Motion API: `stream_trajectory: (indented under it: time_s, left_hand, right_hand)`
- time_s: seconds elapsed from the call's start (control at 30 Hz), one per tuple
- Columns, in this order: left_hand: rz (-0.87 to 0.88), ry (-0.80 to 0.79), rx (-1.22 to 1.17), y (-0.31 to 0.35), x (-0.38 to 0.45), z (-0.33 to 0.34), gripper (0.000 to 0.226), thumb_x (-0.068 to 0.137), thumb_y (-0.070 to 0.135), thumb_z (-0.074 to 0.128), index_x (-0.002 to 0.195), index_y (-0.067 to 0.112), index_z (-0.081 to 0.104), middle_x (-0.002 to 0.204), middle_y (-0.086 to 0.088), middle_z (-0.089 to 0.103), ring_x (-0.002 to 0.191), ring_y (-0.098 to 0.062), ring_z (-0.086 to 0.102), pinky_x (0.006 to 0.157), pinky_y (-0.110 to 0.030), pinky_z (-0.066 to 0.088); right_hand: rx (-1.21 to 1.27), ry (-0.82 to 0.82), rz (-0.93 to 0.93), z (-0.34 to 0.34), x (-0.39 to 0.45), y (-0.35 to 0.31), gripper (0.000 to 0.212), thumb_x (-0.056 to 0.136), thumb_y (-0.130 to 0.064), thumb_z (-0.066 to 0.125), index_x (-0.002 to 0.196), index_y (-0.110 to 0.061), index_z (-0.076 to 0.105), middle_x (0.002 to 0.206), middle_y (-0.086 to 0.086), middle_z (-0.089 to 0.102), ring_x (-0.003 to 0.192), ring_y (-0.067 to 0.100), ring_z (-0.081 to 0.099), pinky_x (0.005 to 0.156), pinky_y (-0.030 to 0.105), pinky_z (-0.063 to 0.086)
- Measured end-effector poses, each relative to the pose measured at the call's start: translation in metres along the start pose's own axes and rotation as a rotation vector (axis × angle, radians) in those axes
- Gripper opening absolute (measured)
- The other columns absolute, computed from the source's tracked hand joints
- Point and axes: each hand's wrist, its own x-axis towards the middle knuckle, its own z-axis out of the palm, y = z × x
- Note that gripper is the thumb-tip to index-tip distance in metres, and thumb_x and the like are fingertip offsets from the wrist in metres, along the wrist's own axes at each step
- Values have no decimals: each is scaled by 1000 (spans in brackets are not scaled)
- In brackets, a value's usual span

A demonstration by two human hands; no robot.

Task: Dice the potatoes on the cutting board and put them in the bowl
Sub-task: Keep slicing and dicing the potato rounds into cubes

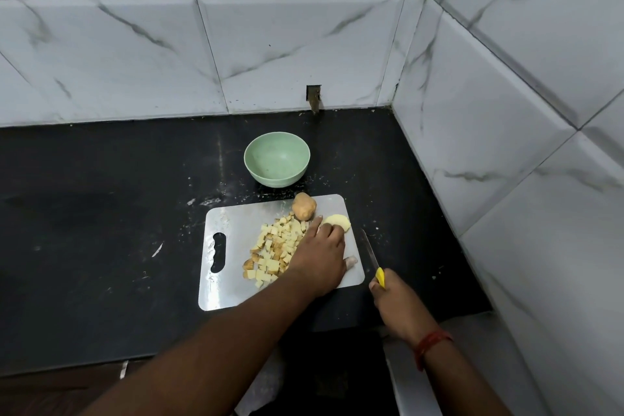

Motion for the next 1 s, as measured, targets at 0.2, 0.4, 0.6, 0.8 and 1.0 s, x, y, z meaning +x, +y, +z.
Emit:
stream_trajectory:
  time_s: [0.2, 0.4, 0.6, 0.8, 1.0]
  left_hand:
    - [-66, 0, -57, 2, 3, -1, 66, 107, 53, 26, 152, 5, 39, 144, -11, 45, 135, -30, 40, 125, -50, 13]
    - [-118, 9, -48, 11, 3, 2, 69, 106, 54, 29, 154, 4, 35, 145, -13, 43, 134, -33, 40, 125, -52, 13]
    - [-67, 66, -61, 15, -1, 7, 66, 104, 53, 28, 149, 8, 47, 139, -9, 53, 126, -32, 49, 123, -54, 18]
    - [177, 262, -68, 14, -21, 16, 64, 104, 46, 25, 143, 5, 54, 140, -12, 55, 128, -29, 50, 122, -50, 26]
    - [121, 235, -61, -7, -40, 35, 77, 107, 57, 12, 144, 3, 53, 143, -14, 56, 136, -30, 48, 123, -48, 28]
  right_hand:
    - [6, 0, -4, 1, 0, -1, 19, 99, -24, 47, 82, -16, 45, 71, 1, 50, 64, 15, 46, 65, 32, 38]
    - [10, -10, -3, 1, -2, 0, 18, 100, -24, 46, 84, -15, 46, 72, 2, 50, 64, 15, 46, 64, 32, 38]
    - [7, 0, -15, 1, -2, 0, 20, 100, -23, 47, 82, -15, 43, 70, 1, 48, 63, 15, 44, 64, 32, 37]
    - [4, 9, -38, -2, -2, 0, 19, 100, -23, 47, 82, -15, 44, 71, -1, 48, 62, 13, 44, 62, 31, 36]
    - [14, -1, -37, -1, -4, 0, 19, 100, -24, 47, 85, -13, 46, 72, 1, 51, 64, 13, 46, 62, 30, 36]
